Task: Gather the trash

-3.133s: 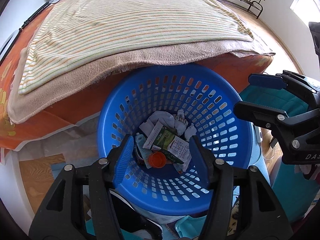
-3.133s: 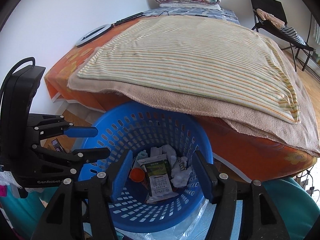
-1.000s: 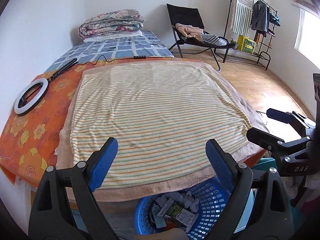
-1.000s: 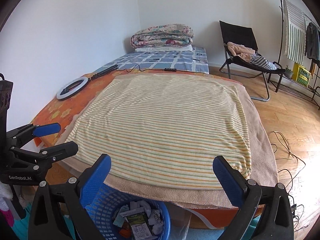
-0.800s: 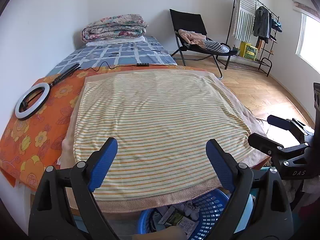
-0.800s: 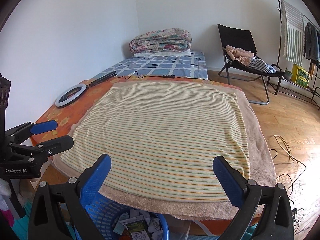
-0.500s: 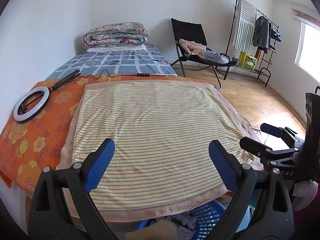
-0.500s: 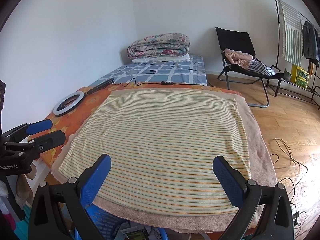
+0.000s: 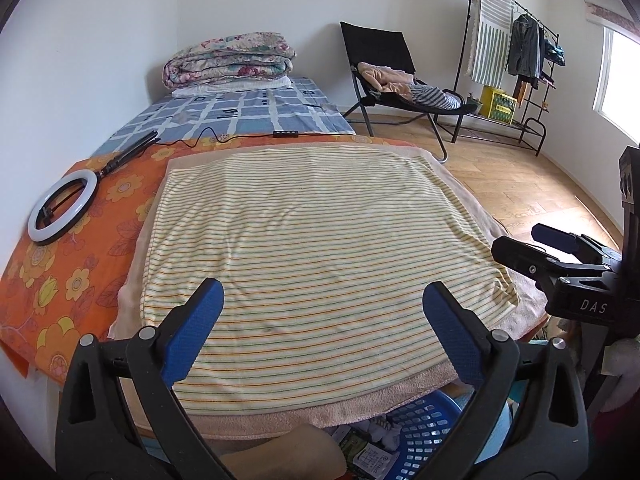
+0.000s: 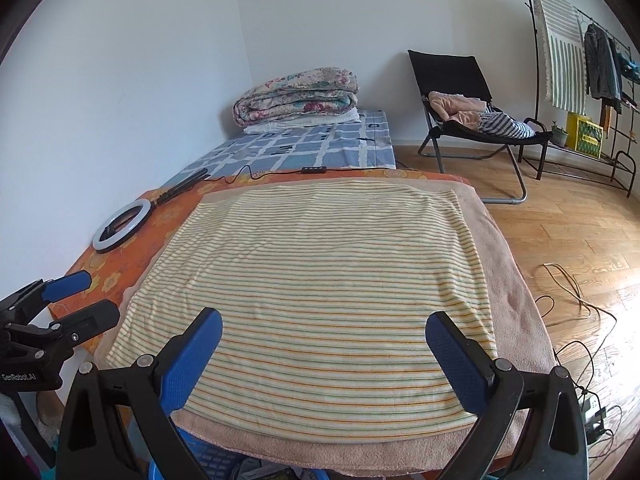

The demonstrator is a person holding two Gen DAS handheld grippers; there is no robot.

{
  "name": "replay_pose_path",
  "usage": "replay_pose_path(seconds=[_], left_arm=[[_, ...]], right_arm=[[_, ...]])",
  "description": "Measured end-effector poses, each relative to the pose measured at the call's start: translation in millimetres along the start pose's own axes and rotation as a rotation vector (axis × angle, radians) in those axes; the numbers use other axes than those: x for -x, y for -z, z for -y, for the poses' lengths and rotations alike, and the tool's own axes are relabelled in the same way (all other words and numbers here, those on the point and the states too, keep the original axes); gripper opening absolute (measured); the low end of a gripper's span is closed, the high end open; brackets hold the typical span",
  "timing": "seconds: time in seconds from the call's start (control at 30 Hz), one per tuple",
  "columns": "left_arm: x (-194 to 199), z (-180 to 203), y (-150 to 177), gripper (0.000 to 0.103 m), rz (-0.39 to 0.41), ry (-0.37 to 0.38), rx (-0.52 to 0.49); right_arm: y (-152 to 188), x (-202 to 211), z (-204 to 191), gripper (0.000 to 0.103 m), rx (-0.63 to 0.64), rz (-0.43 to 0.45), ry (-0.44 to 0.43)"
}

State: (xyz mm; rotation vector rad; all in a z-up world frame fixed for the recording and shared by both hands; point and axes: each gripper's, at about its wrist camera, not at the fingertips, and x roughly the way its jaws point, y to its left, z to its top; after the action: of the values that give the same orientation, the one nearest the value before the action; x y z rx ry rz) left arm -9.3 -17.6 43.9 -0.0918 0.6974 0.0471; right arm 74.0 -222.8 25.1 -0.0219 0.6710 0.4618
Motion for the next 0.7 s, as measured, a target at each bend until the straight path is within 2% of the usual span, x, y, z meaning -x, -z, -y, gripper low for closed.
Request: replay_pose_path(seconds=[0.7], left_arm=[[-1.4, 2.8, 3.8, 0.102, -0.014, -0.015, -0.010]], right_arm=[[0.1, -4.9, -3.0, 0.103, 0.003, -0.014, 0.008]])
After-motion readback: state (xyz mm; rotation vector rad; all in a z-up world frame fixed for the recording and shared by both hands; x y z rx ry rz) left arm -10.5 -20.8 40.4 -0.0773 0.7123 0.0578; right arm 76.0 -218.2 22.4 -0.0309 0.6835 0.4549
